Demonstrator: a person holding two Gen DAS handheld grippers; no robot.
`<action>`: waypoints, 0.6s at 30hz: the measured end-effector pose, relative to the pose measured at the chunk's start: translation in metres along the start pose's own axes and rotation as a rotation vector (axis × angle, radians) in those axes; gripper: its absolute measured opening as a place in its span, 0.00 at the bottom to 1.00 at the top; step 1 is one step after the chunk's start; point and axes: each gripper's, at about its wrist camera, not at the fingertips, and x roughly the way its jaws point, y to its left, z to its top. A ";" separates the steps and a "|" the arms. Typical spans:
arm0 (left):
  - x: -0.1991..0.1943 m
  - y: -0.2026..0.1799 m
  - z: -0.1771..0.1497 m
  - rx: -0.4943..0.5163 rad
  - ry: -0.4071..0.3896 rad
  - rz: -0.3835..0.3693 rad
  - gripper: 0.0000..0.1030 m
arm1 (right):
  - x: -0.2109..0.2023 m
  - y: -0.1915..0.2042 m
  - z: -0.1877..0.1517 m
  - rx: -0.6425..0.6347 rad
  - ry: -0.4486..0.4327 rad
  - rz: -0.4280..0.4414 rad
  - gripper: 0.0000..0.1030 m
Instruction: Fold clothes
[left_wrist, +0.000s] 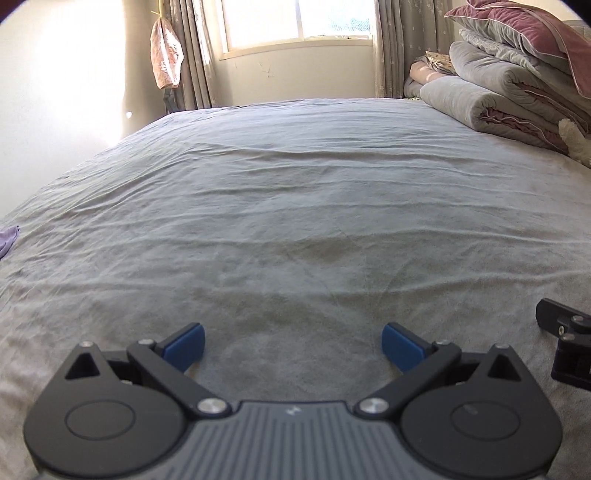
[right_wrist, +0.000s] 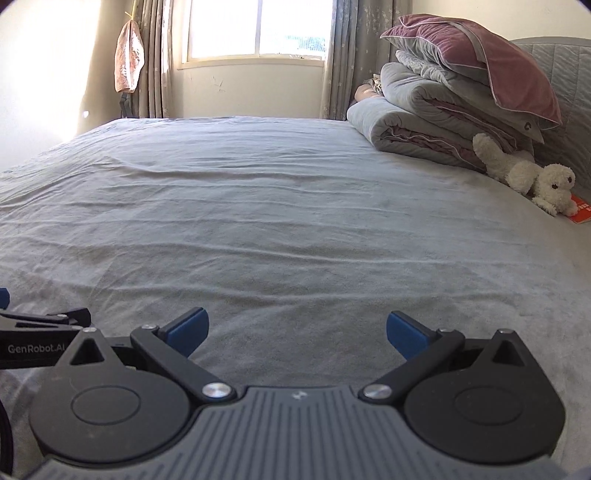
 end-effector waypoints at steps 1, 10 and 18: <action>0.000 0.000 0.000 -0.003 0.000 -0.002 1.00 | 0.003 -0.002 0.000 0.010 0.016 0.004 1.00; 0.002 0.005 -0.004 -0.033 -0.016 -0.024 1.00 | 0.009 -0.010 -0.005 0.065 0.055 0.042 1.00; 0.003 0.008 -0.006 -0.048 -0.020 -0.037 1.00 | 0.009 -0.010 -0.005 0.063 0.056 0.042 1.00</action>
